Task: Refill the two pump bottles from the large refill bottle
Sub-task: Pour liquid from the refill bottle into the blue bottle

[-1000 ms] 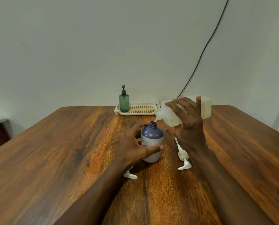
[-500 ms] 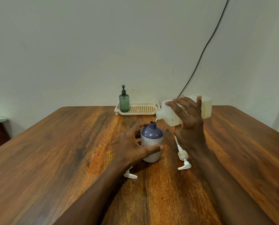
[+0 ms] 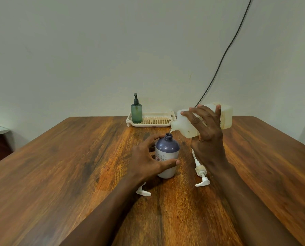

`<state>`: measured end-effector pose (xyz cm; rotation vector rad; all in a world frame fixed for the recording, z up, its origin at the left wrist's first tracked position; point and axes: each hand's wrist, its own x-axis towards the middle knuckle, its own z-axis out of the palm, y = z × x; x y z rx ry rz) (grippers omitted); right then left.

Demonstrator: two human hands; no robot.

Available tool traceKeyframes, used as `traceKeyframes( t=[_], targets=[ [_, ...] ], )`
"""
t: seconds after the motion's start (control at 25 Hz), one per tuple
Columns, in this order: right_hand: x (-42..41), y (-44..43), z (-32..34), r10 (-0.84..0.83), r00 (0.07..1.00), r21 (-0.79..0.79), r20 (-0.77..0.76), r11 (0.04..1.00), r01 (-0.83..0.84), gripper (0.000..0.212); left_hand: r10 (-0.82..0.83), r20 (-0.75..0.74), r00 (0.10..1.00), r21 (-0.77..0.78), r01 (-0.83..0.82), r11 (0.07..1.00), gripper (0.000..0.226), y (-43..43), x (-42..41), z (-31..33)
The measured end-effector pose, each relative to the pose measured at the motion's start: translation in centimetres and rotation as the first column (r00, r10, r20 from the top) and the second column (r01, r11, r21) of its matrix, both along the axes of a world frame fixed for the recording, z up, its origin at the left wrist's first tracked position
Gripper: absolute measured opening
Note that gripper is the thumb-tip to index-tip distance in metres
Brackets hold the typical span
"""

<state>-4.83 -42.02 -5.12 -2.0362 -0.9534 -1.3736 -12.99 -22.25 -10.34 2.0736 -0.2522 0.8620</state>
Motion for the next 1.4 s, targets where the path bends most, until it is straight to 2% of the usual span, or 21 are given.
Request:
traceKeyframes(
  t=[0.48,1.4],
  targets=[
    [0.34,-0.02,-0.15,0.015,1.0,0.0,0.022,1.0,-0.015,0.087,-0.016,0.003,1.0,0.0,0.016,1.0,0.084,0.07,-0.04,-0.11],
    [0.21,0.01,0.05,0.02,1.0,-0.006,0.011,1.0,-0.02,0.079,-0.009,-0.009,1.0,-0.004,0.009,1.0,0.087,0.1,0.02,-0.08]
  ],
)
